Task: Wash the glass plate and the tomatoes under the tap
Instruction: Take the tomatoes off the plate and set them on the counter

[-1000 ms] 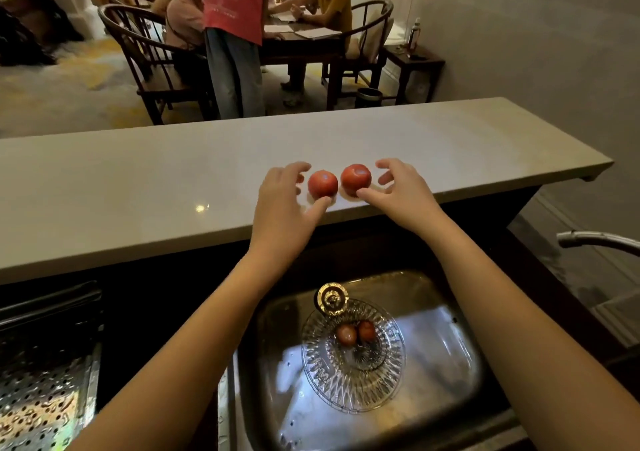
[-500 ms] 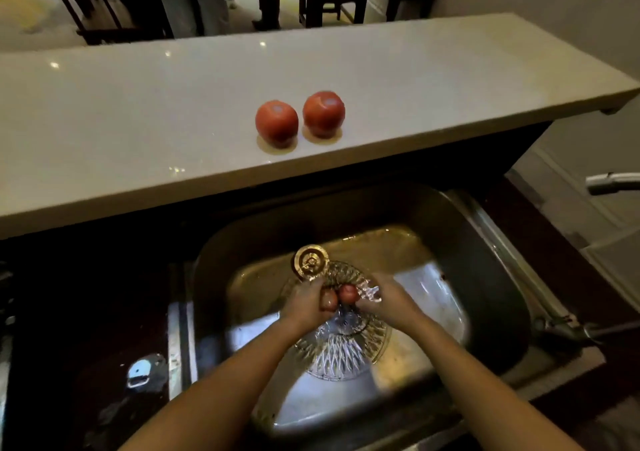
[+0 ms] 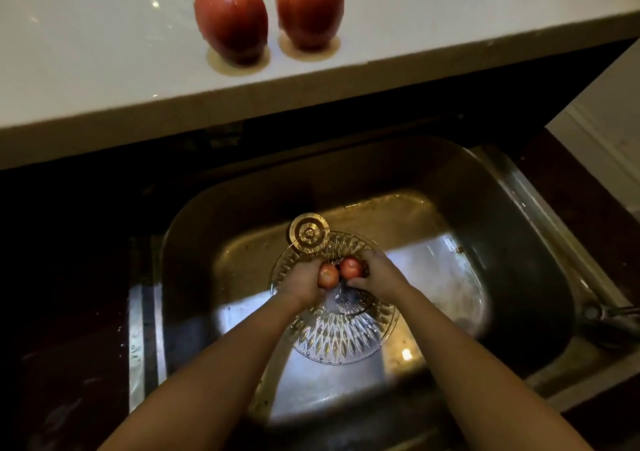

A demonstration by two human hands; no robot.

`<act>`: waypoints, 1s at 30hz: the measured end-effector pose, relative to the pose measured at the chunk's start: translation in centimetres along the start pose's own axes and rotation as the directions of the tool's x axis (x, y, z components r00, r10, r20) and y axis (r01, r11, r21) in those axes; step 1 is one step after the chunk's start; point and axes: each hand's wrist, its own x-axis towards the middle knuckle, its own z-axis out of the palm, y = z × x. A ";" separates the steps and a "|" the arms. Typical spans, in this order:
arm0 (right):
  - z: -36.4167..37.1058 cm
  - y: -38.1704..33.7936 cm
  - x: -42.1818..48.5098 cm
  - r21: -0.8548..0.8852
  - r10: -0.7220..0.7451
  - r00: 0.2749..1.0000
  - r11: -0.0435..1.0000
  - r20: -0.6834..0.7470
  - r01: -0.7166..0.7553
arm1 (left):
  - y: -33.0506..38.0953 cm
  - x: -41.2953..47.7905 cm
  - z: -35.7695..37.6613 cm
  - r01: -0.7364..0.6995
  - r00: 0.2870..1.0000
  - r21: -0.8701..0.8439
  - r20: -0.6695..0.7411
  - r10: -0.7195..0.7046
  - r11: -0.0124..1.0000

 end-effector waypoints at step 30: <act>-28.3 -17.0 -20.0 0.029 -0.326 0.826 0.924 -0.459 0.381 | 17.7 -18.5 -25.6 -0.443 0.794 0.261 -0.331 0.511 0.858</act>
